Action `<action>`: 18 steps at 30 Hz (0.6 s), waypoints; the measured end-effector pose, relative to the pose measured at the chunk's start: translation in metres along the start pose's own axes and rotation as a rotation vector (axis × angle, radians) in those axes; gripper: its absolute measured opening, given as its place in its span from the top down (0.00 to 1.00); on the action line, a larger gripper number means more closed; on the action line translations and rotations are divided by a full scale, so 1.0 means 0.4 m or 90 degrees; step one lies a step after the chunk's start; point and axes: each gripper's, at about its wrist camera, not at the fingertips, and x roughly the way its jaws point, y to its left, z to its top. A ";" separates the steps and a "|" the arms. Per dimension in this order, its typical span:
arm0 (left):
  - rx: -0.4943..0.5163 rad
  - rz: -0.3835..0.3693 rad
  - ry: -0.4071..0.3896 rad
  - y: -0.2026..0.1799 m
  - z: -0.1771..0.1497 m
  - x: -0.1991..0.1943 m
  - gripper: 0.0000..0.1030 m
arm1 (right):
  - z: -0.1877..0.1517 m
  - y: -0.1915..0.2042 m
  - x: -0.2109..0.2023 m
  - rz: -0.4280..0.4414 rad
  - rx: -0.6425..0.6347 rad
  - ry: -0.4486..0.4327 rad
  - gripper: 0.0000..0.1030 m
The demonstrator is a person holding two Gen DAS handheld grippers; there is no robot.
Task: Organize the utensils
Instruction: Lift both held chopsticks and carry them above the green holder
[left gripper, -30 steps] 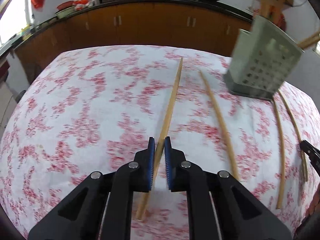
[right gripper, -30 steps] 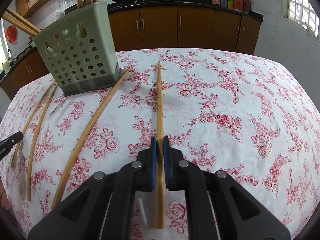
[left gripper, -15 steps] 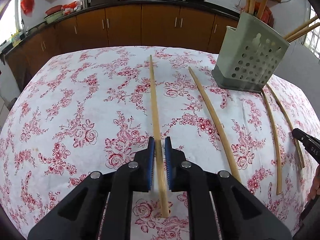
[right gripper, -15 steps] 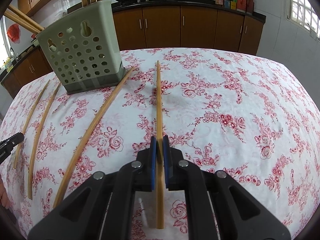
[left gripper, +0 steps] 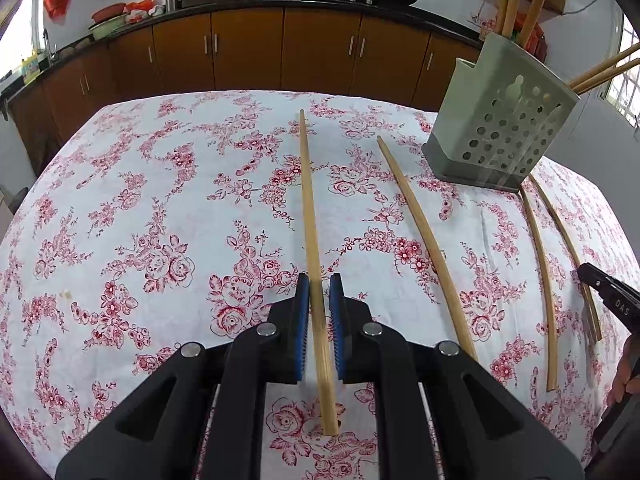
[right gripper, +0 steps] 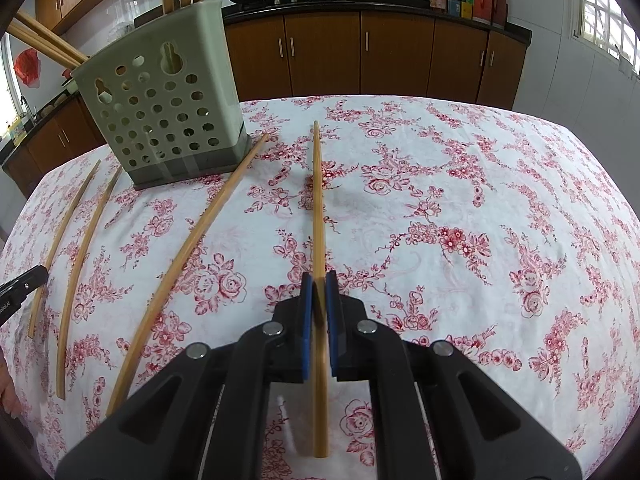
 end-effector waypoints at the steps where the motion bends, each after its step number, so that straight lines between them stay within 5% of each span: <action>1: -0.004 -0.003 0.000 0.002 0.000 0.000 0.89 | 0.000 0.000 0.000 0.000 0.000 0.000 0.92; 18: -0.012 -0.010 -0.001 0.005 -0.001 -0.003 0.88 | 0.000 0.001 0.001 0.001 0.001 0.000 0.92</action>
